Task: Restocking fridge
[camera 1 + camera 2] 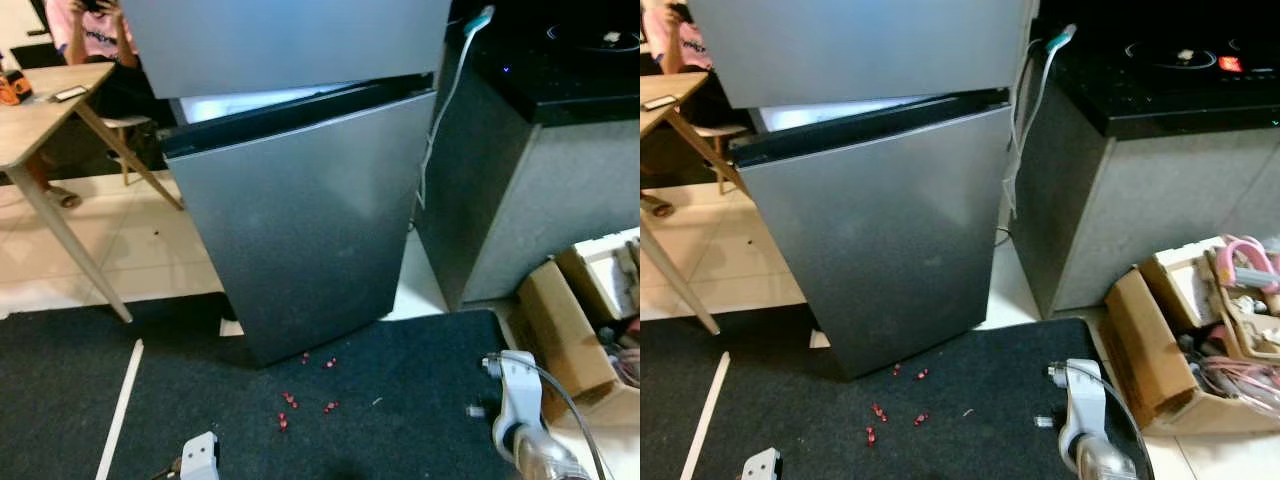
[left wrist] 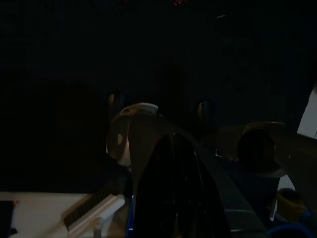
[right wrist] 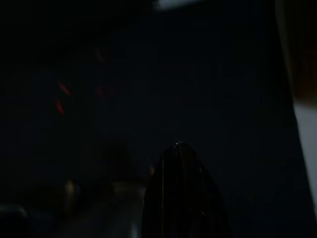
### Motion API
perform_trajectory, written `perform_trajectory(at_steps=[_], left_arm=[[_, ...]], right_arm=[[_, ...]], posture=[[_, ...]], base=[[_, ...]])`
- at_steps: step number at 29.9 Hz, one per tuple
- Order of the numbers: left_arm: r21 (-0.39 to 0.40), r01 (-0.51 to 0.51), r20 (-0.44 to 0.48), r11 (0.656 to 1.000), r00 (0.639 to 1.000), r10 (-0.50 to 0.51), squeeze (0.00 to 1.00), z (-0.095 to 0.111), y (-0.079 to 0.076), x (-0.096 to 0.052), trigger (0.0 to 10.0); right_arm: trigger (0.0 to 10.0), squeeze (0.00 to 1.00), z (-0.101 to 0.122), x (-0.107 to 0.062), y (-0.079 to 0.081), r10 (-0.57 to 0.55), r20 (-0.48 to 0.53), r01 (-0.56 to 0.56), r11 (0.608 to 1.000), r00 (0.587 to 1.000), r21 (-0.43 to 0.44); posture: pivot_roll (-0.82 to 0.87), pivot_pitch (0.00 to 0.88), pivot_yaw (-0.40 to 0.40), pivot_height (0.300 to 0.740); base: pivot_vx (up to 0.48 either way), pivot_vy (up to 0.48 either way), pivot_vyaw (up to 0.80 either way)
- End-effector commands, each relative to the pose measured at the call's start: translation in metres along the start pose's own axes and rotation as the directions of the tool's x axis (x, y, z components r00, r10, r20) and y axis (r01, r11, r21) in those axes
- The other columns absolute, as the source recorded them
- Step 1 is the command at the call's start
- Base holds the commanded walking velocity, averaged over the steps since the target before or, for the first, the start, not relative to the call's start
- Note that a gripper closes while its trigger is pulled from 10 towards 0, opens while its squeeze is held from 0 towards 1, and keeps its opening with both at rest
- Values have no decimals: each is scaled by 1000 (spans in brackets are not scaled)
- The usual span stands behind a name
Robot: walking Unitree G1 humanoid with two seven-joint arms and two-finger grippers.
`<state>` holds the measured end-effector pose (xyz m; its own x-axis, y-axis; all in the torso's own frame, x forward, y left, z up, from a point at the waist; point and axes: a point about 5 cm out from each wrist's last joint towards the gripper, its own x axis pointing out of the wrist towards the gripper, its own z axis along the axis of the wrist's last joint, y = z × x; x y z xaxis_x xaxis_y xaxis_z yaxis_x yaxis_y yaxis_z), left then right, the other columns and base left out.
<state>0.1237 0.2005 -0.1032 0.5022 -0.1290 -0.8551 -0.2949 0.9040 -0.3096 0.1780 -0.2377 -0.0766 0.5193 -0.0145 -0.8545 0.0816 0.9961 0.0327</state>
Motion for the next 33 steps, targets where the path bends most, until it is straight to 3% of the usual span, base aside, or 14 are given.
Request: perform_trajectory(at_steps=[1, 5, 13, 16, 21, 33], left_arm=[[7, -9, -7, 1000, 1000, 9, 0, -4, 0, 0, 10000], [20, -14, 2, 1000, 1000, 14, 0, 0, 0, 0, 10000], [78, -65, 1, 995, 998, 65, 0, 3, 4, 0, 10000], [136, -89, -22, 987, 995, 93, 0, 2, 6, -1, 10000], [124, -99, -21, 987, 995, 102, 0, -2, 8, -1, 10000], [216, -112, -37, 970, 992, 123, 0, -4, 6, -1, 10000]], right_arm=[[10000, 0, -15, -2, -7, -54, -47, 55, 998, 997, 30], [10000, 0, -33, -6, -11, -89, -101, 94, 994, 991, 47], [10000, 0, -26, -5, -11, -103, -83, 103, 995, 991, 2], [10000, 0, -18, -3, -9, -89, -63, 87, 996, 994, -37], [10000, 0, -3, 0, -2, -62, -38, 57, 992, 997, -112], [10000, 0, -10, 0, -1, -69, -70, 57, 985, 995, -160]], posture=[[-29, 0, 24, 740], [-26, 0, 28, 740], [-21, 0, 28, 740], [-21, 0, 28, 740], [-16, 0, 25, 740], [-12, 0, 22, 740]], base=[[0, 0, 0], [0, 0, 0], [0, 0, 0], [0, 0, 681], [0, 0, 681], [0, 0, 681]])
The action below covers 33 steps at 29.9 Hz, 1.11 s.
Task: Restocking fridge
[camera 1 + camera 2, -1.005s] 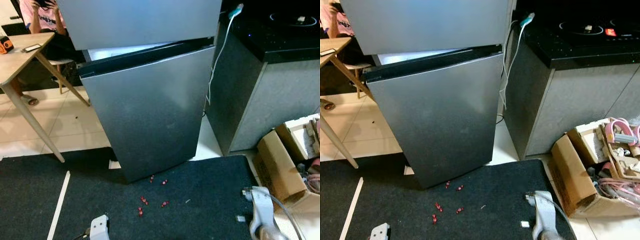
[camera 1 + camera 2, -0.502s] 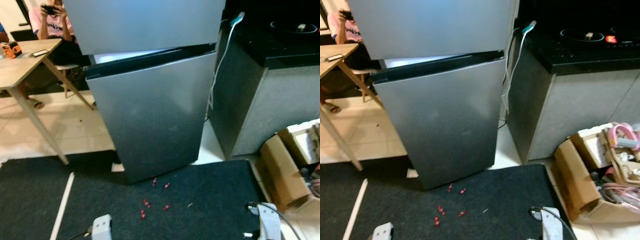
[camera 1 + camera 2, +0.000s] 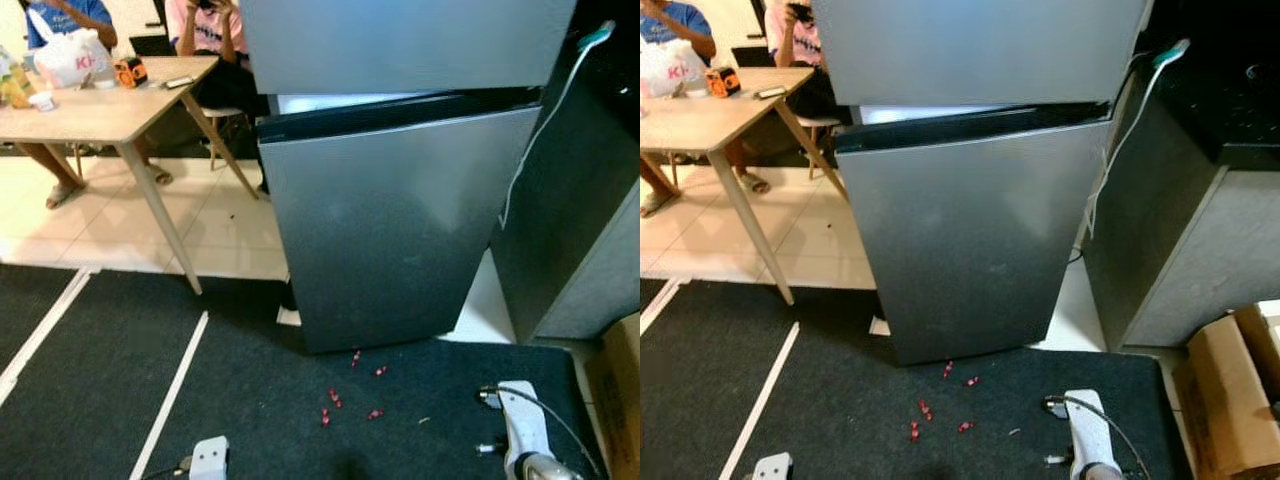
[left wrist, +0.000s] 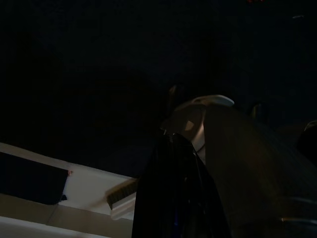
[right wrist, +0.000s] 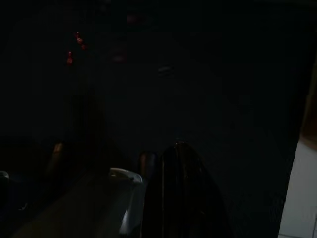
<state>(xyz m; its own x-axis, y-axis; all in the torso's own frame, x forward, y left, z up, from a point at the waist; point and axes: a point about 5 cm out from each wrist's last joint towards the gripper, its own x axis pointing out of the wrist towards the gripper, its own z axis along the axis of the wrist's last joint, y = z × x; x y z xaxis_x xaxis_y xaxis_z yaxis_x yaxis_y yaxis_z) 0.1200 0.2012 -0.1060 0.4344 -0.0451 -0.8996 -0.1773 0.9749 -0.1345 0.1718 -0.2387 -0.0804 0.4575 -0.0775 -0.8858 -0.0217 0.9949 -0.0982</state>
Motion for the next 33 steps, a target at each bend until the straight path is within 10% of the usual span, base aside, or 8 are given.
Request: perform_trajectory(at_steps=[1, 33], left_arm=[[19, -15, 1, 1000, 1000, 15, 0, -1, 3, -1, 10000], [-51, 19, 18, 999, 1000, -18, 0, 3, 3, -1, 10000]], right_arm=[[10000, 0, -3, 0, 1, 1, -8, -1, 1000, 1000, -4], [10000, 0, -16, -1, 1, -18, -34, 19, 999, 999, 32]], posture=[[-12, 0, 22, 740], [-31, 0, 30, 740]], base=[[0, 0, 681], [0, 0, 512]])
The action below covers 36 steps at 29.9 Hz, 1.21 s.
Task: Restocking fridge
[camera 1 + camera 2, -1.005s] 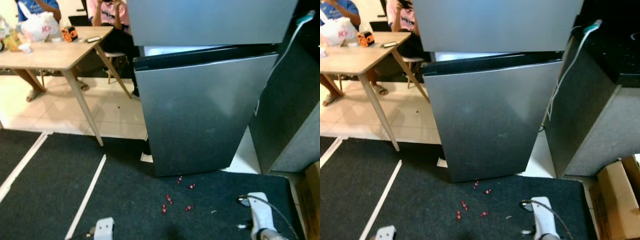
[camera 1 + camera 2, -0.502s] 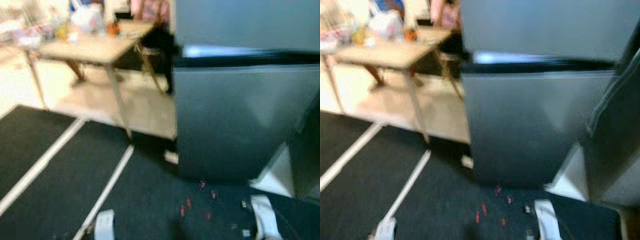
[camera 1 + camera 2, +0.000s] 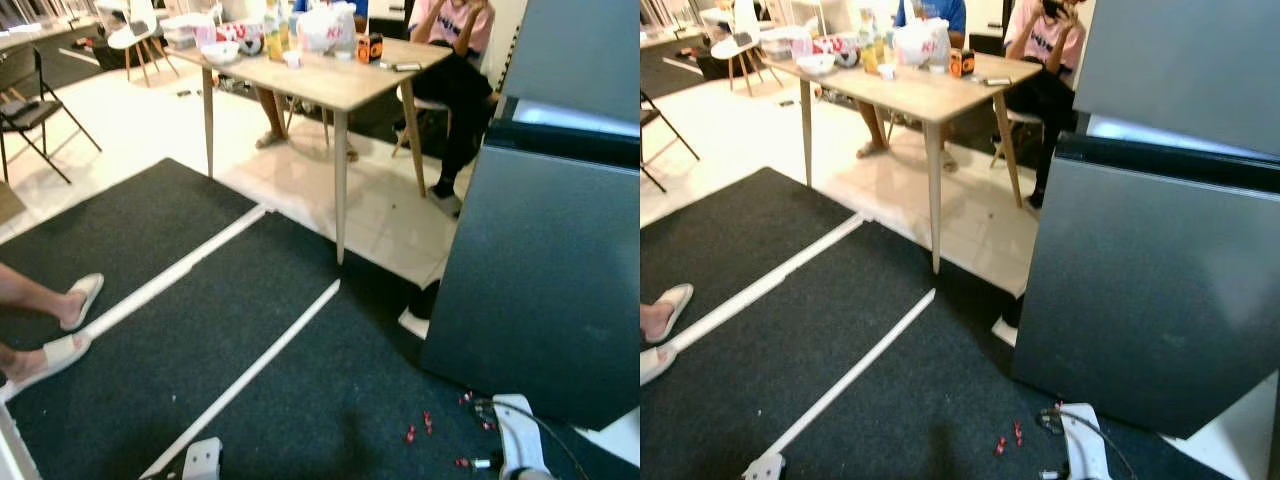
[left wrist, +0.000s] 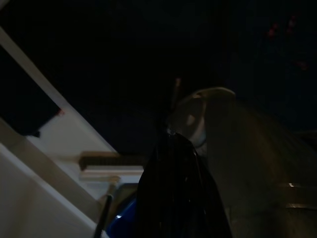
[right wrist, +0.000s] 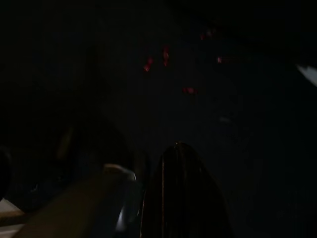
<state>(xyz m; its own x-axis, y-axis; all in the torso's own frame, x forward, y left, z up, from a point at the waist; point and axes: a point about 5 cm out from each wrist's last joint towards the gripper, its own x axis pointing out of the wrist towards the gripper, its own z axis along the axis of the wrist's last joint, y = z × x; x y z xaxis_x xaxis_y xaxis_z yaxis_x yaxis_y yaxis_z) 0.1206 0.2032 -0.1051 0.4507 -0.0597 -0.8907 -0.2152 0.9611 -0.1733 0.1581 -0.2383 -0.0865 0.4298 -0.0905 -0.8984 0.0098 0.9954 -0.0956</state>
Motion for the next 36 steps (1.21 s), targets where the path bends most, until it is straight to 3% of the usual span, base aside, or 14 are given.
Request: perform_trajectory(at_steps=[1, 8, 32, 36], left_arm=[[1, 0, 3, 1000, 1000, 0, 0, 2, 1, 0, 10000], [9, 11, -1, 1000, 1000, -11, 0, 1, 1, 0, 10000], [17, 17, -9, 1000, 1000, -17, 0, 0, 1, 0, 10000], [4, -14, -5, 1000, 1000, 14, 0, 0, 3, -1, 10000]], right_arm=[[10000, 0, -2, 0, -1, -7, -4, 7, 1000, 1000, 3], [10000, 0, -3, -1, -3, -9, -5, 9, 1000, 1000, 6], [10000, 0, -6, -1, -2, 7, -12, -7, 1000, 1000, 1], [10000, 0, -6, -1, -2, 6, -12, -6, 1000, 1000, 3]], posture=[[-31, 0, 30, 740], [-37, 0, 28, 740], [-40, 0, 28, 740], [-37, 0, 29, 740]], base=[[0, 0, 0], [135, 0, 0], [466, 0, 0], [141, 0, 0]])
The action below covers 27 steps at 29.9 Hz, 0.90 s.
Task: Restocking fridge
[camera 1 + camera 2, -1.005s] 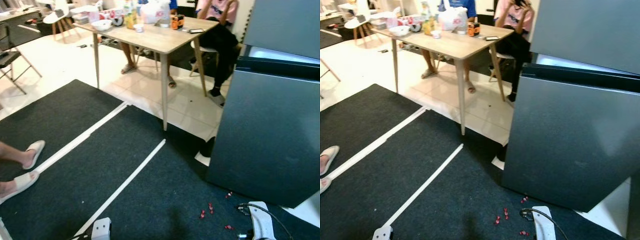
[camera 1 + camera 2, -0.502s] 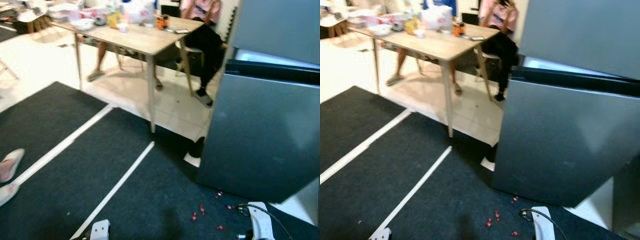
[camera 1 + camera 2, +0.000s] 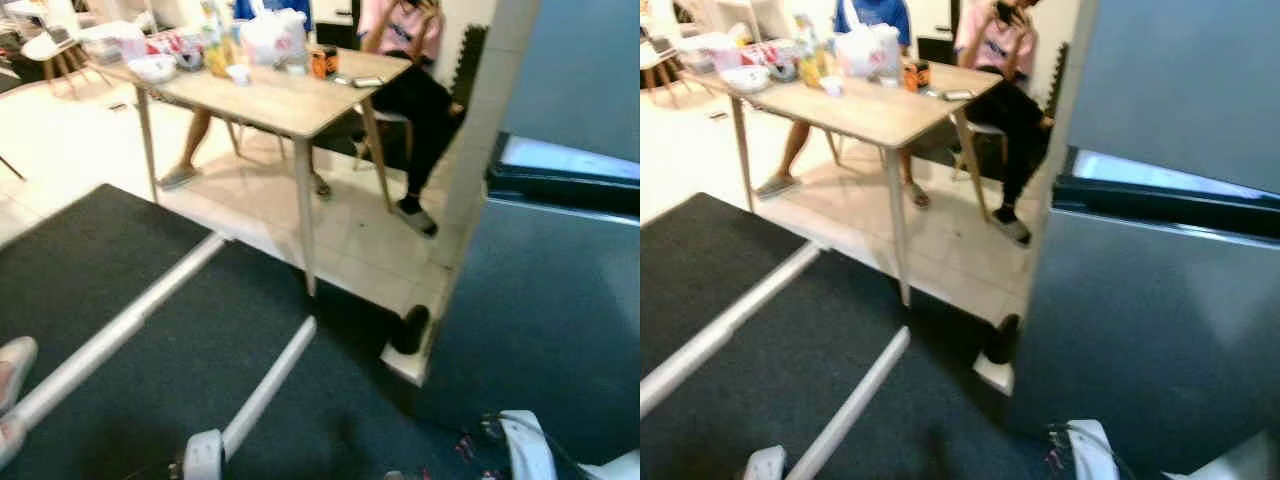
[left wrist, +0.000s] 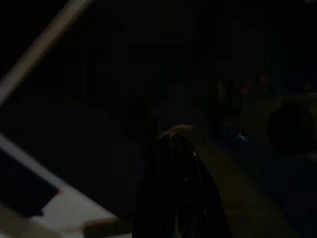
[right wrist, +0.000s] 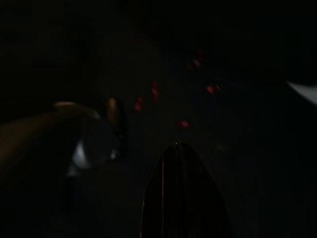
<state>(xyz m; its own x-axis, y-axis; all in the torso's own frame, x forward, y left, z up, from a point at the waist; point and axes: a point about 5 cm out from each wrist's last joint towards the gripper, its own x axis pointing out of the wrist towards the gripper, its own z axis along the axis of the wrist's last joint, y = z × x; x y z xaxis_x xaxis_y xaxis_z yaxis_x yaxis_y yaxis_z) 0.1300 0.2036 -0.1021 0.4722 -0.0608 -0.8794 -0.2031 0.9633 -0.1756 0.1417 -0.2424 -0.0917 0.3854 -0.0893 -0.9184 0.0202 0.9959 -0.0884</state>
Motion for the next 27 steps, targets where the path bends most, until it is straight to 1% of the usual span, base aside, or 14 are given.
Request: perform_trajectory(at_steps=[1, 4, 8, 11, 16, 17, 18, 19, 22, 23, 24, 25, 26, 27], left_arm=[[-2, -12, -27, 1000, 1000, 12, 0, -9, 5, -3, 10000], [19, 3, -30, 1000, 1000, -2, 0, -9, 5, -3, 10000], [26, 12, -37, 1000, 999, -11, 0, -9, 4, -3, 10000], [6, -13, -24, 1000, 1000, 13, 0, -8, 6, -3, 10000], [9, -12, -26, 1000, 1000, 13, 0, -7, 6, -2, 10000], [9, -11, -25, 1000, 1000, 11, 0, -7, 6, -2, 10000], [6, -9, -23, 1000, 1000, 9, 0, -7, 5, -2, 10000], [3, -6, -22, 1000, 1000, 6, 0, -7, 5, -2, 10000], [1, -4, -21, 1000, 1000, 4, 0, -7, 5, -2, 10000], [0, -1, -22, 1000, 1000, 1, 0, -7, 5, -2, 10000], [0, 0, -23, 1000, 1000, 0, 0, -7, 5, -2, 10000], [0, 0, -23, 1000, 1000, 0, 0, -7, 5, -2, 10000], [-1, 1, -24, 1000, 1000, -1, 0, -7, 4, -2, 10000], [-2, 1, -24, 1000, 1000, -1, 0, -8, 4, -2, 10000]], right_arm=[[10000, 0, 11, 1, 2, 4, 36, -4, 1000, 999, -9], [10000, 0, 11, 1, 3, 4, 36, -4, 1000, 999, -8], [10000, 0, 12, 1, 3, 4, 39, -4, 1000, 999, -6], [10000, 0, 13, 1, 4, 5, 40, -5, 1000, 999, -6], [10000, 0, 18, 1, 4, 8, 58, -8, 1000, 998, -4], [10000, 0, 24, 1, 4, 10, 83, -10, 1000, 997, 4], [10000, 0, 39, 0, 4, 14, 142, -16, 1000, 990, 13], [10000, 0, 48, 0, 5, 19, 173, -22, 1000, 985, 12], [10000, 0, 53, -1, 5, 22, 191, -25, 1000, 981, 11], [10000, 0, 89, -5, 7, 49, 306, -51, 999, 951, -1], [10000, 0, 104, -8, 7, 59, 351, -59, 998, 934, -10], [10000, 0, 104, -8, 7, 59, 351, -59, 998, 934, -10], [10000, 0, 137, -17, 6, 56, 443, -51, 998, 895, -23], [10000, 0, 147, -20, 5, 51, 470, -45, 999, 881, -24]], posture=[[-37, 0, 29, 740], [-37, 0, 29, 740], [-35, 0, 30, 740], [-35, 0, 30, 740], [-35, 0, 30, 740], [-35, 0, 31, 740], [-38, 0, 32, 740], [-38, 0, 32, 740], [-38, 0, 32, 740], [-38, 0, 32, 740], [-38, 0, 32, 740], [-38, 0, 32, 740], [-38, 0, 32, 740], [-38, 0, 32, 740]], base=[[0, 0, 0], [0, 0, 0], [0, -442, 0], [0, -385, 0], [0, 0, 0], [0, 0, 0], [0, 0, 0], [0, 0, 0], [0, 0, 0], [0, 0, 0], [0, 0, 0], [0, 0, 0], [0, 0, 0], [0, 0, 0]])
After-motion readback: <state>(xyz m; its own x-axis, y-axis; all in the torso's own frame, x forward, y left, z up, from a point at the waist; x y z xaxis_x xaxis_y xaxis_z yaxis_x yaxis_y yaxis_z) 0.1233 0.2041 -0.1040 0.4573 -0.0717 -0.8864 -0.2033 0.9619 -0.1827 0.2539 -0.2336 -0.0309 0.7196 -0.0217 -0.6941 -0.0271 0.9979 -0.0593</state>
